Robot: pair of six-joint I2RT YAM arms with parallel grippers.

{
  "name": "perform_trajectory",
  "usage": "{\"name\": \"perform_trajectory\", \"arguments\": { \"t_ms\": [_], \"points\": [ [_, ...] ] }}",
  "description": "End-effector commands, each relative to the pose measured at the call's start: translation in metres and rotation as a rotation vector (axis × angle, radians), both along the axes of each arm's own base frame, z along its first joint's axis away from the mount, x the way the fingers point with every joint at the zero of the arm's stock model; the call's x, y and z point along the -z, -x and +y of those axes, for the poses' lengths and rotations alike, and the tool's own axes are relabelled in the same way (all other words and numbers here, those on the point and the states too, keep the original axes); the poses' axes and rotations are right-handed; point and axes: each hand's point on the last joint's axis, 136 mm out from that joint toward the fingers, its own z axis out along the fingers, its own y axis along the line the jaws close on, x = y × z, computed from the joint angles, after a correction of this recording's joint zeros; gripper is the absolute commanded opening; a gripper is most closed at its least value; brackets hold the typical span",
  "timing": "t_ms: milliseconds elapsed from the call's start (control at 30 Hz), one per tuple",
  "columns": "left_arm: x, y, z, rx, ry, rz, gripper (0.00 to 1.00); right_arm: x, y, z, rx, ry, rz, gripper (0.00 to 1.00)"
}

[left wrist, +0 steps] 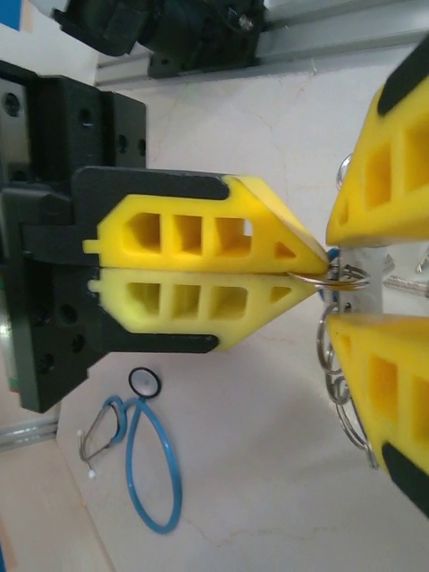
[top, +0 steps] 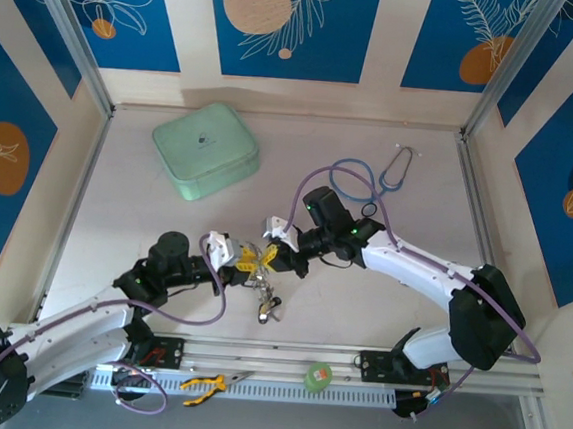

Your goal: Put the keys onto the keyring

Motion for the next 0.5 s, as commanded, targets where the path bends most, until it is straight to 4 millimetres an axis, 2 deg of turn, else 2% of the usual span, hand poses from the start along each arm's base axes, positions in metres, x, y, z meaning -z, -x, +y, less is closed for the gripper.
{"name": "perform_trajectory", "arguments": {
  "t_ms": [0, 233, 467],
  "points": [
    [-0.005, -0.002, 0.004, -0.005, -0.054, -0.027, 0.29, -0.010, 0.002, -0.003, -0.017, 0.087, -0.070, 0.00],
    [-0.006, -0.003, 0.004, 0.011, -0.110, -0.046, 0.26, 0.000, -0.002, -0.012, -0.015, 0.340, -0.174, 0.00],
    [-0.014, -0.005, 0.002, 0.005, -0.080, -0.074, 0.23, -0.007, 0.000, -0.006, -0.041, 0.384, -0.212, 0.00]
  ]
}}
